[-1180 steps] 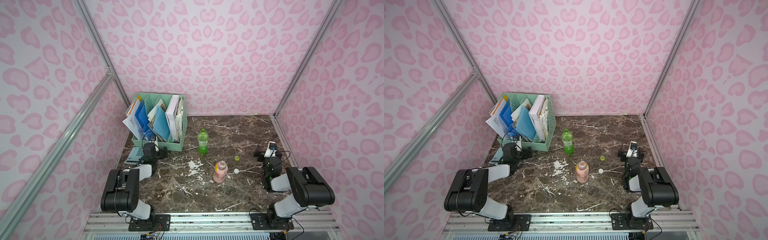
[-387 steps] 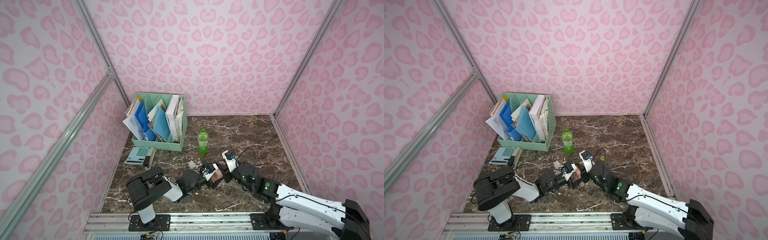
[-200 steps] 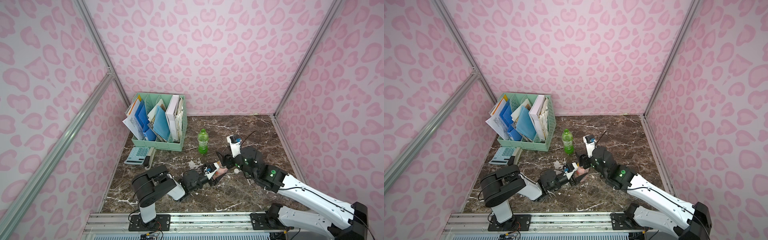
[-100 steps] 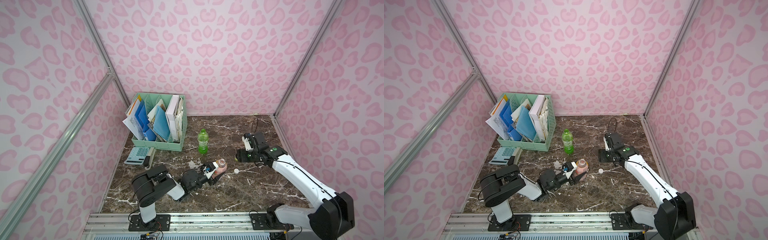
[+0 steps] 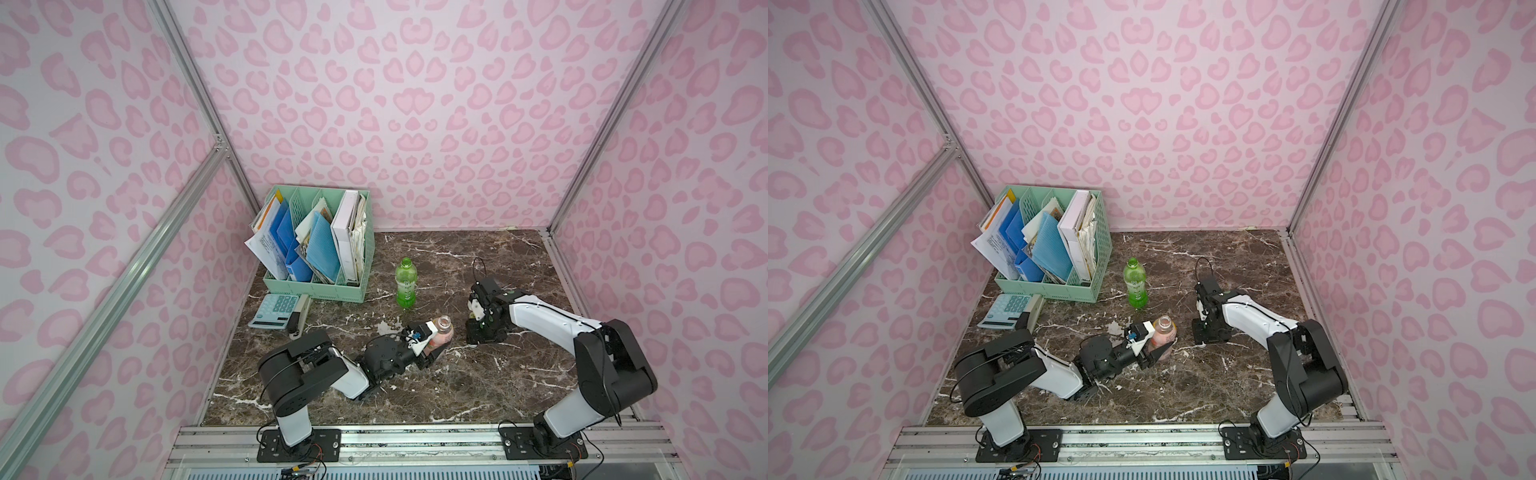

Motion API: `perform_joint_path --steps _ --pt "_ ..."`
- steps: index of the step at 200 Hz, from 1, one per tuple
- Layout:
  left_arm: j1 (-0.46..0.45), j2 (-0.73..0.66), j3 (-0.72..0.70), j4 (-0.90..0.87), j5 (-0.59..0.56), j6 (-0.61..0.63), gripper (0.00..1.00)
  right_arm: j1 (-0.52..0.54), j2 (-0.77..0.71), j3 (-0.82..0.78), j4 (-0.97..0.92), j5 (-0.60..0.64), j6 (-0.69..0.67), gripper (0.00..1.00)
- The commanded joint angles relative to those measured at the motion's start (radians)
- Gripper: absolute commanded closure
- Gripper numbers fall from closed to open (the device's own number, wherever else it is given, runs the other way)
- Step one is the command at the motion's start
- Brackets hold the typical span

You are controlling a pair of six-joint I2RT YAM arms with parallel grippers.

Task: Screw on the bottle caps
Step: Screw the bottle cap onto the plastic bottle.

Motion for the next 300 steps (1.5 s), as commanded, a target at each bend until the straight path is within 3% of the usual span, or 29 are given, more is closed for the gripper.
perform_joint_path --steps 1,67,180,242,300 --pt "0.001 -0.001 0.004 -0.075 0.011 0.016 0.33 0.015 0.028 0.026 -0.017 0.048 -0.009 0.47" --pt "0.001 -0.002 0.007 -0.081 0.021 0.008 0.33 0.049 0.089 0.064 -0.031 0.118 0.002 0.52" --pt "0.000 -0.001 0.018 -0.111 0.026 0.008 0.35 0.054 0.095 0.056 -0.031 0.087 -0.019 0.64" --pt "0.000 0.017 0.035 -0.130 0.069 0.037 0.38 0.073 0.002 0.093 -0.121 0.081 -0.024 0.68" --pt "-0.001 0.019 0.041 -0.160 0.119 0.091 0.38 0.172 -0.108 0.297 -0.312 0.061 -0.040 0.67"
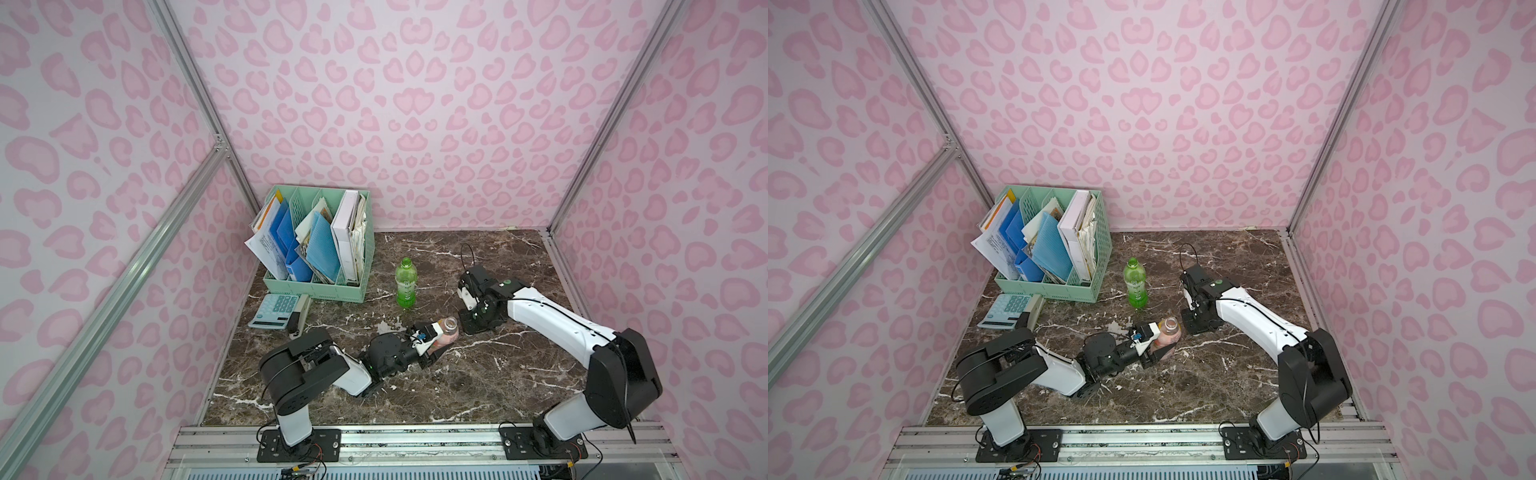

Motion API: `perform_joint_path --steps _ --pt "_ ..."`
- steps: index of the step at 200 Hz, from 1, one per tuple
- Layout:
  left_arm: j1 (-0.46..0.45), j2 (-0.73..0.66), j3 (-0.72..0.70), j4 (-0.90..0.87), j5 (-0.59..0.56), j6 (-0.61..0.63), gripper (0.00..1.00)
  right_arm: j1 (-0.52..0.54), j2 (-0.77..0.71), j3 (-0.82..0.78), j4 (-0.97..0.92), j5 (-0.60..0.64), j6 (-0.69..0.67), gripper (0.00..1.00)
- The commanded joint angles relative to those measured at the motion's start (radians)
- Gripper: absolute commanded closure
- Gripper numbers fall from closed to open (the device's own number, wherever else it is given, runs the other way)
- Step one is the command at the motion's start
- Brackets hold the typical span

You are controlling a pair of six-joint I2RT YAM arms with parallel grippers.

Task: Screw on the bottle caps
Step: Screw the bottle cap onto the plastic bottle.

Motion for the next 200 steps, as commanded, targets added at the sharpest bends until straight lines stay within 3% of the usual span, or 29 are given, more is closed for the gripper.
perform_joint_path --steps 1,99,200 --pt "0.000 0.007 0.002 -0.115 0.042 0.037 0.38 0.041 -0.026 0.083 -0.125 -0.014 -0.014 0.67" --pt "0.001 -0.062 0.035 -0.286 0.057 0.106 0.43 0.137 -0.076 0.423 -0.349 0.000 -0.040 0.67" --pt "0.001 -0.048 0.040 -0.273 0.061 0.083 0.43 0.199 -0.120 0.312 -0.314 -0.043 -0.022 0.66"
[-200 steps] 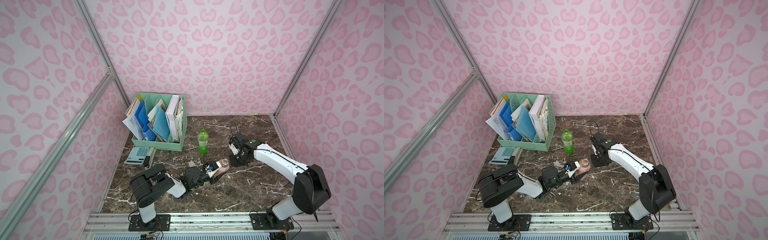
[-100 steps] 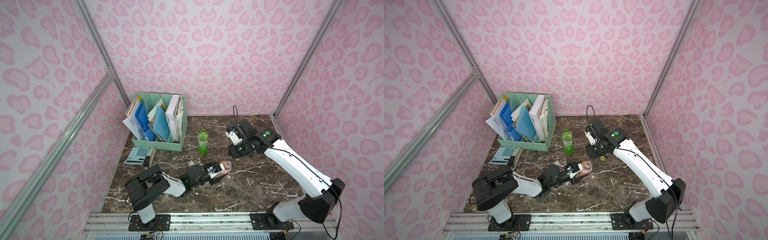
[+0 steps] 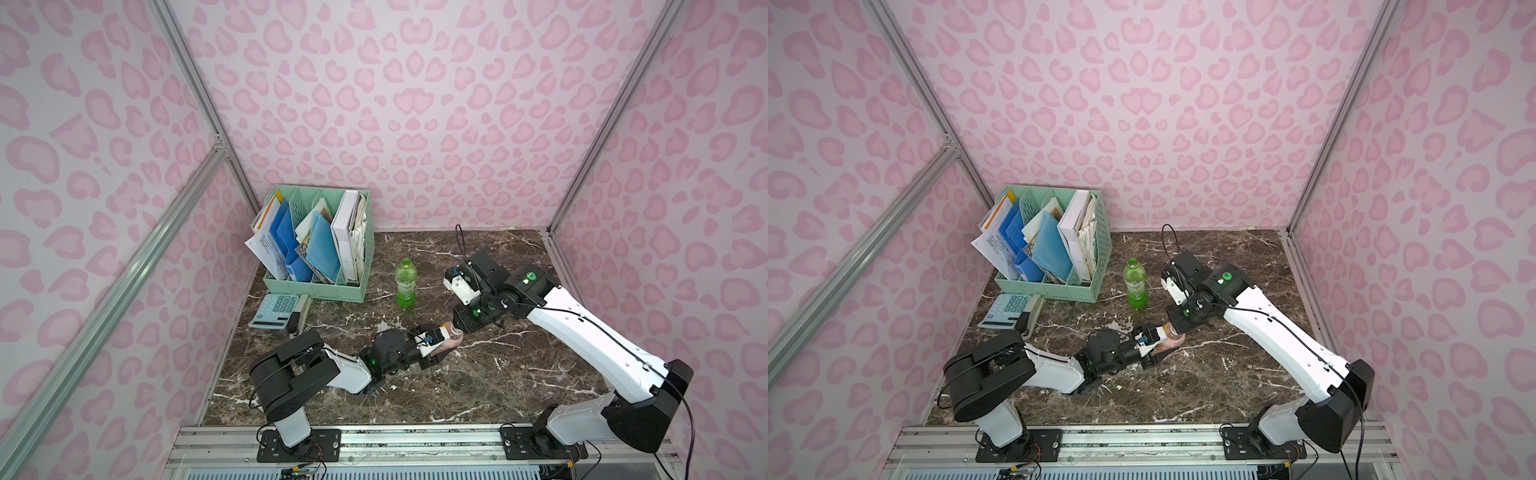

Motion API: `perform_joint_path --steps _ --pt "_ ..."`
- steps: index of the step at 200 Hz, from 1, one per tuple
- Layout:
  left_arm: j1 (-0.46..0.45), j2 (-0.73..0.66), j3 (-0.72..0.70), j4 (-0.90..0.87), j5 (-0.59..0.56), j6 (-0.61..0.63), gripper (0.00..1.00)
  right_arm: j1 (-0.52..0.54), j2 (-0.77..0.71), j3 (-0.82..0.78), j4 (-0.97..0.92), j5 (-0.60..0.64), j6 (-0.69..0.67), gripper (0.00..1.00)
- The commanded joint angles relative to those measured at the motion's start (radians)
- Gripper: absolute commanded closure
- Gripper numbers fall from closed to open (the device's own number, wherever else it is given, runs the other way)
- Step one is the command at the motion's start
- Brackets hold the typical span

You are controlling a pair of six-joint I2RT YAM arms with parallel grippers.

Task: Screw on the bottle caps
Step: Screw the bottle cap onto the plastic bottle.

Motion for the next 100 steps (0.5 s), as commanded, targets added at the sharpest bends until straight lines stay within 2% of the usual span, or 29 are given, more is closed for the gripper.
perform_joint_path --steps 1,100 --pt "0.000 0.013 0.002 -0.105 0.011 -0.014 0.43 0.006 -0.006 -0.003 0.000 -0.016 0.008 0.66" --pt "0.000 0.014 0.003 -0.104 0.031 -0.008 0.43 0.008 0.017 -0.038 0.028 -0.058 -0.015 0.66"
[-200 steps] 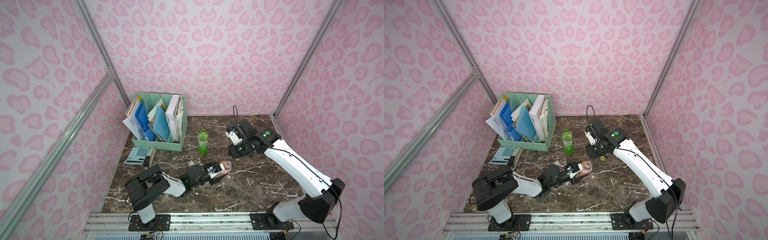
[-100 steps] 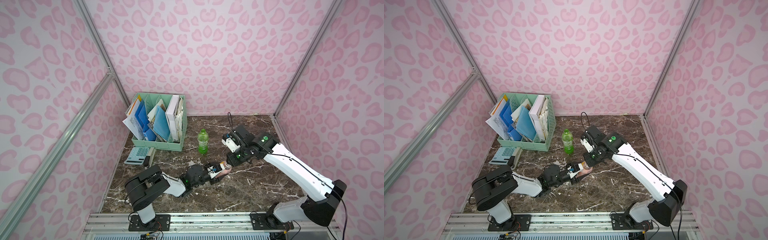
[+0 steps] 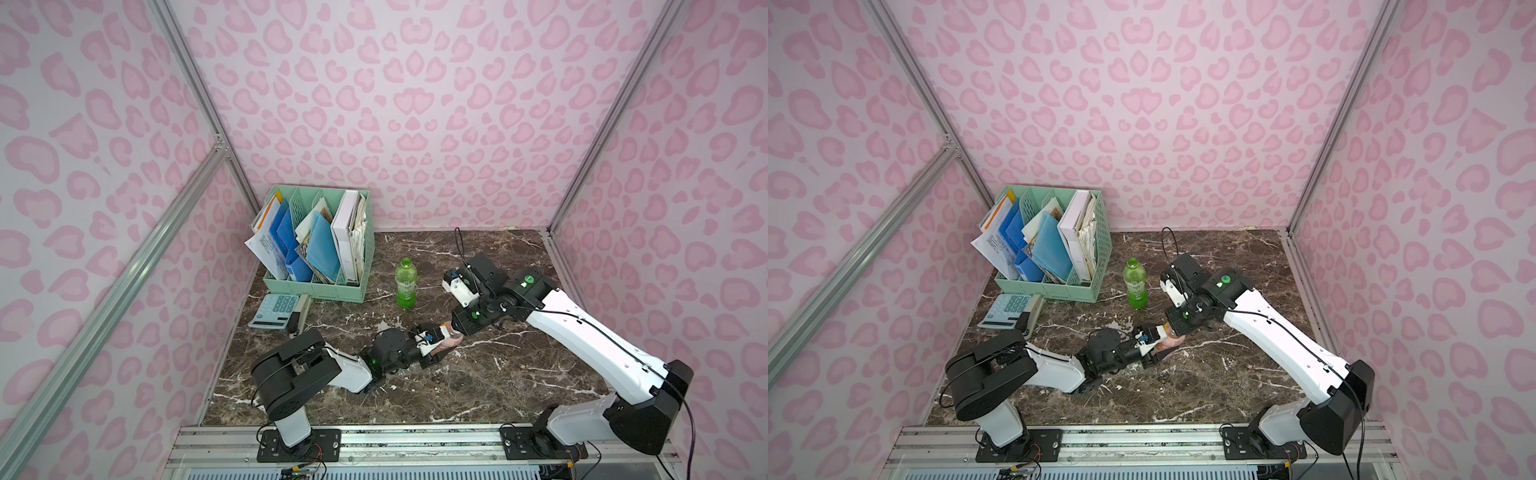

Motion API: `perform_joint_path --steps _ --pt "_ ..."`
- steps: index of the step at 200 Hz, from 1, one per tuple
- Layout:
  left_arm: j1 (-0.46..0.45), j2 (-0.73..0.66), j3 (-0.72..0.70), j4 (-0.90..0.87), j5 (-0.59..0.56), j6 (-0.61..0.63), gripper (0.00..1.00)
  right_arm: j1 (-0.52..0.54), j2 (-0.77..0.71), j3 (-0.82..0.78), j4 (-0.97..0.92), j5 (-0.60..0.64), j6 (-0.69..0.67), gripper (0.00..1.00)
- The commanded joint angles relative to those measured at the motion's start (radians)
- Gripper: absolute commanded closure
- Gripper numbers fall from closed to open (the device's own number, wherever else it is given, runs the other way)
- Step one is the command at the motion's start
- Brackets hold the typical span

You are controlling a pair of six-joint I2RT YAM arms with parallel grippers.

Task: Screw on the bottle caps
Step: Screw the bottle cap onto the plastic bottle.

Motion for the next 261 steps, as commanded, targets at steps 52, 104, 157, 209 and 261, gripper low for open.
perform_joint_path --steps 52,104,157,209,261 --pt "-0.003 -0.001 -0.005 -0.116 0.026 0.017 0.43 -0.012 0.060 0.034 -0.044 -0.060 -0.030 0.66" --pt "-0.005 0.000 -0.004 -0.113 0.007 0.006 0.43 -0.010 0.045 0.037 -0.030 -0.067 -0.019 0.57" --pt "-0.003 0.008 -0.009 -0.091 -0.003 -0.015 0.43 -0.009 0.032 0.082 -0.010 -0.029 -0.015 0.32" --pt "0.031 0.025 -0.034 0.000 0.007 -0.099 0.43 -0.105 -0.078 0.067 0.160 -0.123 -0.013 0.37" --pt "0.078 0.039 -0.055 0.079 0.041 -0.183 0.43 -0.291 -0.228 -0.191 0.475 -0.409 -0.018 0.51"
